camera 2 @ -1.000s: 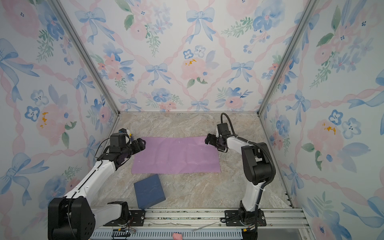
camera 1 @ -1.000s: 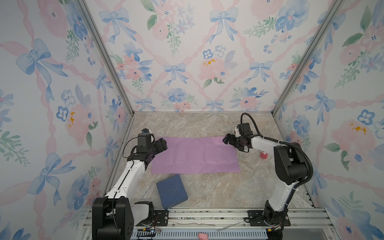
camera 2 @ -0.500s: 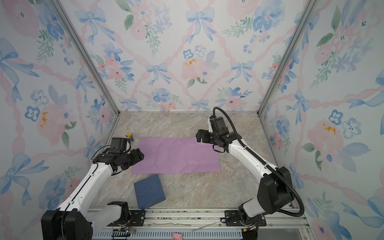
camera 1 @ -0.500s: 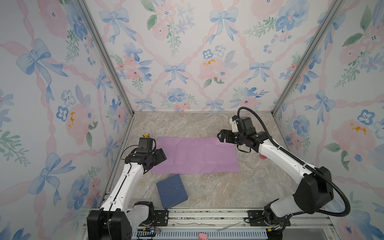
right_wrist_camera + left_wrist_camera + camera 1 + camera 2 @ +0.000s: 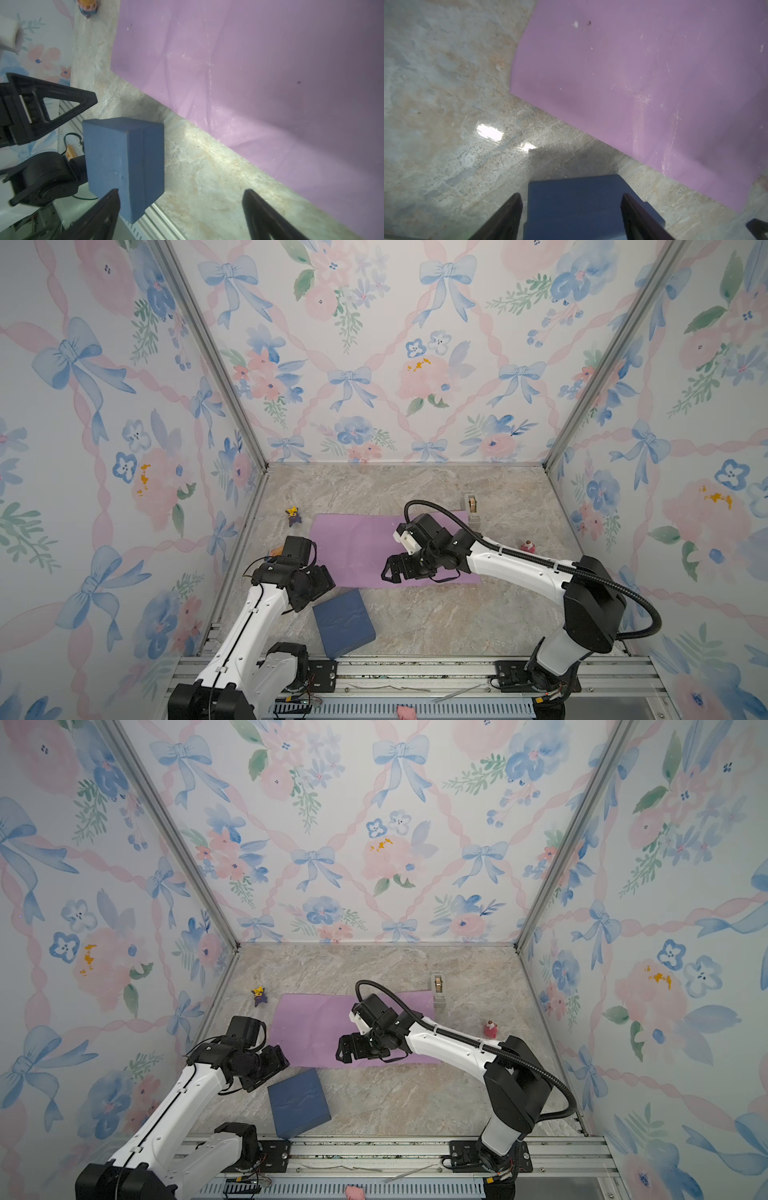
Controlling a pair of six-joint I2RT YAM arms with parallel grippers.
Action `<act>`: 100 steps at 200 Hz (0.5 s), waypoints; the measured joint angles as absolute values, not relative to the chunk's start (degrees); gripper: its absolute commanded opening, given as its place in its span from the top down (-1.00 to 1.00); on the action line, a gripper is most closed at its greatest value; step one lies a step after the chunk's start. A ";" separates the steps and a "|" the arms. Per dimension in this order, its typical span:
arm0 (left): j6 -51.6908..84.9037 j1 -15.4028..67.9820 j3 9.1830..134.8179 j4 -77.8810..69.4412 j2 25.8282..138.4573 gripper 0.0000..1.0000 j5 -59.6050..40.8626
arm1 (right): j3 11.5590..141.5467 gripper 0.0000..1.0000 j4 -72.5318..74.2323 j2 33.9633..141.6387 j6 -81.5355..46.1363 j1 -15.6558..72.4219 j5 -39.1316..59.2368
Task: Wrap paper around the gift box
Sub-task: 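Grasp the dark blue box with both grippers from opposite sides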
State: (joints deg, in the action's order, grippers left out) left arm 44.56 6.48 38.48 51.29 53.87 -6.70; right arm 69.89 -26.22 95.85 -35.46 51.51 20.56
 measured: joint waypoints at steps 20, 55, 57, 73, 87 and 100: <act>46.92 7.53 37.12 52.12 50.30 -0.52 -7.60 | 69.89 -0.89 -24.99 96.82 -36.47 53.06 22.79; 50.11 9.23 34.24 54.74 46.48 -0.55 -9.02 | 69.89 -0.89 -23.83 98.87 -37.12 55.16 25.41; 50.19 9.32 34.15 54.96 46.28 -0.55 -9.04 | 69.89 -0.89 -23.83 99.00 -37.12 55.33 25.54; 50.74 9.45 33.65 55.94 45.21 -0.57 -9.10 | 69.89 -0.89 -23.83 99.88 -37.10 56.42 26.30; 51.18 9.45 33.04 55.86 44.60 -0.55 -9.74 | 69.89 -0.88 -23.86 100.60 -37.10 57.23 26.65; 51.31 9.61 32.88 55.81 44.51 -0.53 -10.37 | 69.89 -0.87 -23.92 101.19 -37.12 57.80 26.83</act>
